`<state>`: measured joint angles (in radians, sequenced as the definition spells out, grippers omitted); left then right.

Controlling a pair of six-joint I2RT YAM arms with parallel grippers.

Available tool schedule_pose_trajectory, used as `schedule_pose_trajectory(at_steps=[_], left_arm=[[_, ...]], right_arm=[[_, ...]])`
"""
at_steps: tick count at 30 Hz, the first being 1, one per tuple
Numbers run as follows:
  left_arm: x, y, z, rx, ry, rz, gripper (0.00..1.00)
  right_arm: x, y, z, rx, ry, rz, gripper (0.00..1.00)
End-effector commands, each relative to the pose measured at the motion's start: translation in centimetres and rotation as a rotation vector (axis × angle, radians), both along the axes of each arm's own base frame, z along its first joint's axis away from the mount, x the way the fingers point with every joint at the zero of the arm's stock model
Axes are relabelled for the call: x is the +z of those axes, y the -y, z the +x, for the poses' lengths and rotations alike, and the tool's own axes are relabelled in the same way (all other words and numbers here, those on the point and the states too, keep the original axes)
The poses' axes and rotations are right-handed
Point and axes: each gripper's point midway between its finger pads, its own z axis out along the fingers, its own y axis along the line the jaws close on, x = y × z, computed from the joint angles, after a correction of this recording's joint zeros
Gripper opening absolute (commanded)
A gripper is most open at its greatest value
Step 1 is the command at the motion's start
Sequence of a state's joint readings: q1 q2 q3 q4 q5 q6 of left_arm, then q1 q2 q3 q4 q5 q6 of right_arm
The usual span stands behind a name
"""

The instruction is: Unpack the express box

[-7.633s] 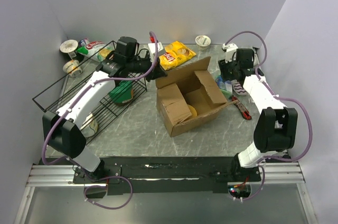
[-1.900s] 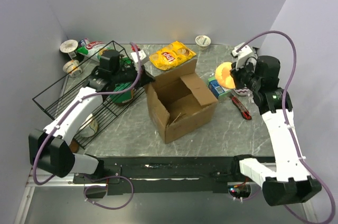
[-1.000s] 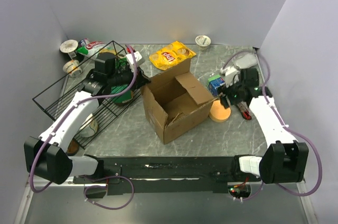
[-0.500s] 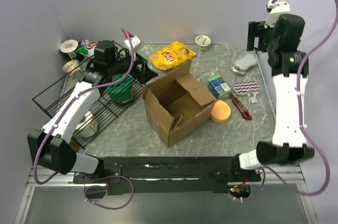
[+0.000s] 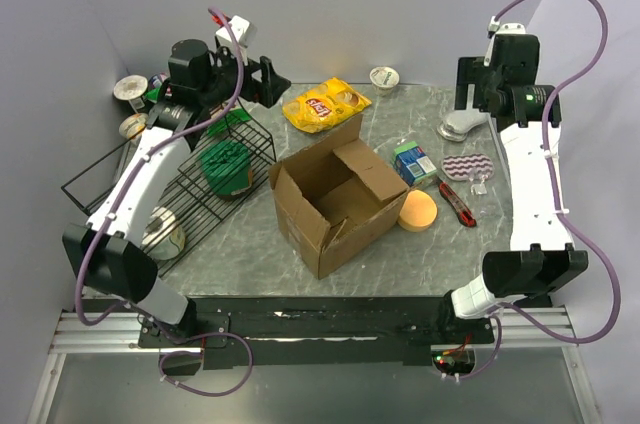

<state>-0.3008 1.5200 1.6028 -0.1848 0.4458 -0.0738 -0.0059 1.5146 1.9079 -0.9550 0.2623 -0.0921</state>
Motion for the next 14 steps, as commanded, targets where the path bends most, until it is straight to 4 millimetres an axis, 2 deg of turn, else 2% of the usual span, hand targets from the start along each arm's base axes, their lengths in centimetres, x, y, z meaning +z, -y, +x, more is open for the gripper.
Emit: schedule_pose_trajectory(at_steps=[1, 3, 4, 14], left_arm=[[1.8, -1.1, 1.4, 0.089, 0.021, -0.013, 0.96], [1.8, -1.3, 1.7, 0.100, 0.030, 0.000, 0.96], [1.8, -1.4, 1.7, 0.105, 0.033, 0.004, 0.96], [0.0, -2.5, 2.5, 0.182, -0.011, 0.014, 0.96]], right_arm=[[2.8, 0.2, -0.5, -0.029, 0.092, 0.009, 1.00], [2.5, 0.3, -0.5, -0.031, 0.085, 0.006, 1.00], [2.4, -0.6, -0.4, -0.008, 0.083, 0.003, 1.00], [2.5, -1.1, 0.9, 0.021, 0.085, -0.002, 1.00]])
